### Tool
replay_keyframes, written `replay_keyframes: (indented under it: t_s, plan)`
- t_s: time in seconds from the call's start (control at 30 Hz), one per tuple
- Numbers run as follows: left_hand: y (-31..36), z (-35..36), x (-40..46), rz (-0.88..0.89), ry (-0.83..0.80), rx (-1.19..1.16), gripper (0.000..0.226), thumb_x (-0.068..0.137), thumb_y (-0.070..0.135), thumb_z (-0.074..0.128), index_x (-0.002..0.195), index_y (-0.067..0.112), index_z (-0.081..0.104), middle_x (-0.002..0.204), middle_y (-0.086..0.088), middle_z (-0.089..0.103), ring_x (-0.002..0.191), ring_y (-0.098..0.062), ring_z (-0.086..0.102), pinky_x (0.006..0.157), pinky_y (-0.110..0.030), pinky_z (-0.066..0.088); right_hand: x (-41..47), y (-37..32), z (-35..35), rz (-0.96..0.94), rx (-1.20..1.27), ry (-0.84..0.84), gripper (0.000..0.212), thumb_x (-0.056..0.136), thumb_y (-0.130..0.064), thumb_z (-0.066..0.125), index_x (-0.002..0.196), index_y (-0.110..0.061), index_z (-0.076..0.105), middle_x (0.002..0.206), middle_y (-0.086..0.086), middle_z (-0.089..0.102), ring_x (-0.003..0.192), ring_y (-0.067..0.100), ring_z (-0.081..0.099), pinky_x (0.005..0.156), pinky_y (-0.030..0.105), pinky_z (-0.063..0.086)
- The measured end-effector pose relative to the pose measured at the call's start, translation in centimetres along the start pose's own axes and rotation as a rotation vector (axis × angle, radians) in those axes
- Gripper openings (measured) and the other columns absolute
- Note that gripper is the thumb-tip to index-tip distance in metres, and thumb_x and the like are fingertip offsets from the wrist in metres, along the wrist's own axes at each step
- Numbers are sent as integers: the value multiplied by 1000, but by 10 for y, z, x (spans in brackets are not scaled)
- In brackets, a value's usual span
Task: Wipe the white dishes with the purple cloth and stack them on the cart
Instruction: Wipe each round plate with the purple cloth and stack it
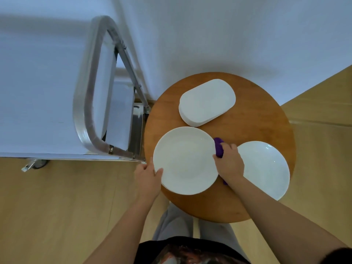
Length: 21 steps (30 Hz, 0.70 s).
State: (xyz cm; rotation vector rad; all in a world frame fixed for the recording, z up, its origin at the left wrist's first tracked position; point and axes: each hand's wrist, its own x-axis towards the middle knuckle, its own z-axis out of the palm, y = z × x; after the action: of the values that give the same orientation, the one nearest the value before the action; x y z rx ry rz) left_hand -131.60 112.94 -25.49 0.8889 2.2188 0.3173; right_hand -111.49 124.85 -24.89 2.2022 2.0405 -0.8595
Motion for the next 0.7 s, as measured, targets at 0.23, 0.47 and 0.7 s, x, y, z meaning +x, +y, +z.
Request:
replay_keyframes:
  t_s: [0.23,0.47,0.7]
  plan:
    - [-8,12,7,-5,-11,5,49,99,34,41,145,16,33,123,-13,49,99,-13,45,84,-23,40,2,1,11,14,6,-13,46,89,-26,62,130,-13,46,123,8,50,109,24,52,84,32,47]
    - [35,23,-20,81,141,153,68,94,39,50,150,18,18,146,-7,34,132,-25,32,109,-42,29,0,15,-3,3,167,26,46,89,-30,62,130,-14,47,122,8,53,108,23,52,79,26,41]
    - [110,91,-63,368,-329,46,27,98,36,45,111,18,60,104,0,66,84,-8,56,77,-20,45,-17,63,-52,64,648,212,11,88,-26,63,96,-24,56,83,-10,61,80,9,59,60,14,41]
